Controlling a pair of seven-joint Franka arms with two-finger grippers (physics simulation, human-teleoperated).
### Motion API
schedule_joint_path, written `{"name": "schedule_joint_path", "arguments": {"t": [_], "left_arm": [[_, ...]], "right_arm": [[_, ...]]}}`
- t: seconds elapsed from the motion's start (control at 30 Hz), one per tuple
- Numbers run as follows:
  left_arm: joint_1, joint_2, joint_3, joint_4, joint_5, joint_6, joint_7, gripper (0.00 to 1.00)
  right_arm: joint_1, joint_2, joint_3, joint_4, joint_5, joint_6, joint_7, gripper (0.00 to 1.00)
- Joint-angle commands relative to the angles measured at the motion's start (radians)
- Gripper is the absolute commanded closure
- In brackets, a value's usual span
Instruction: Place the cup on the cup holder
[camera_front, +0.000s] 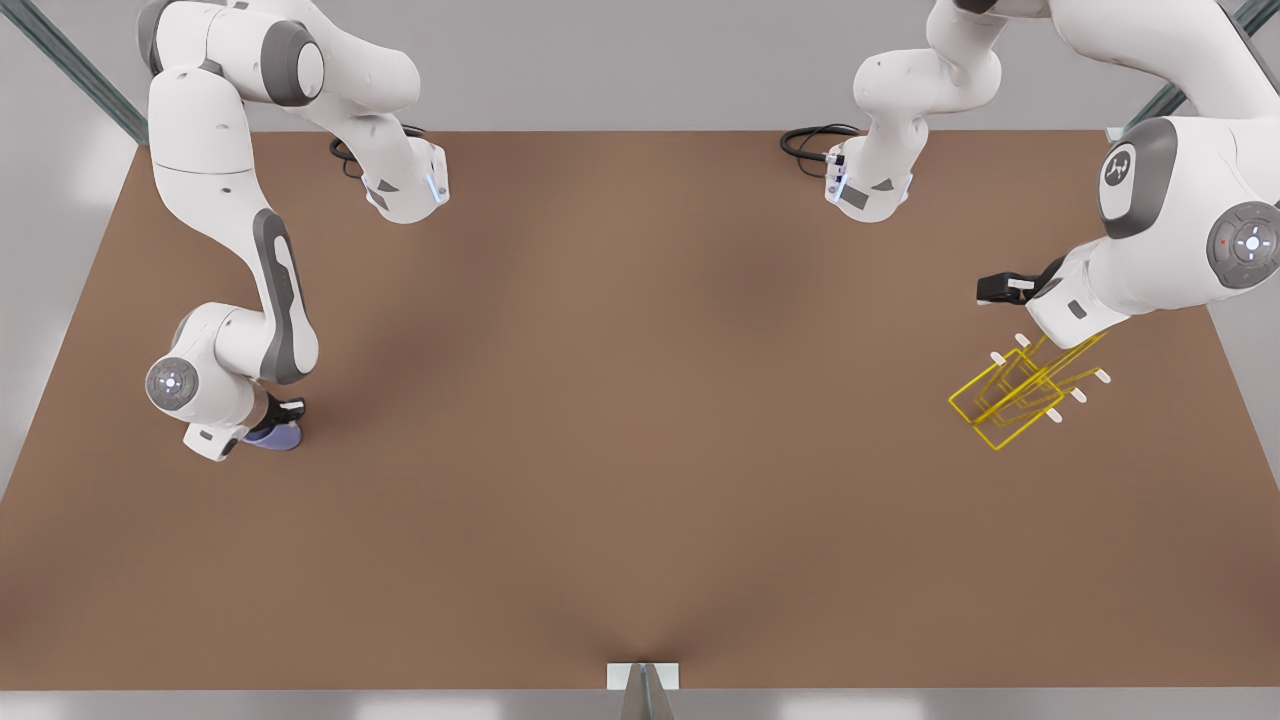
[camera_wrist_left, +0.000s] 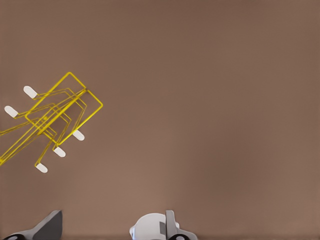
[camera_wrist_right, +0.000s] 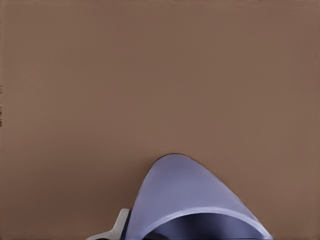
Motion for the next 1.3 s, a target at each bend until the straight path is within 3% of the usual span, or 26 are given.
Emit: {"name": "schedule_joint_path", "arguments": {"t": [0.0,0.2,0.37,0.5,0.8,1.0,1.27], "left_arm": [[0.000,-0.001,0.000,0.000,0.000,-0.003,0.001,0.00],[-0.005,-0.001,-0.002,0.000,0.000,0.015,-0.006,0.00],[-0.008,-0.004,-0.005,0.040,0.000,0.029,-0.005,0.00],[-0.026,-0.003,-0.007,0.074,0.002,0.138,-0.005,0.00],[-0.051,-0.004,-0.008,0.074,0.054,0.135,-0.005,0.00],[-0.080,-0.003,-0.007,0.074,0.071,0.133,-0.037,0.00],[-0.080,-0.001,-0.007,0.073,0.071,0.129,-0.040,0.00]], "right_arm": [[0.000,-0.001,0.000,0.011,-0.006,-0.020,-0.009,0.79],[0.036,-0.005,0.014,0.138,0.026,-0.191,-0.014,0.79],[0.302,-0.002,0.021,0.328,0.321,-0.310,0.045,0.79],[0.439,0.071,0.021,0.443,0.721,-0.296,0.065,0.79],[0.692,0.442,0.021,0.798,1.646,-0.139,0.029,0.79],[0.761,0.585,0.035,0.855,1.853,-0.141,-0.104,0.79],[0.789,0.683,0.034,0.907,1.890,-0.141,-0.107,0.79]]}}
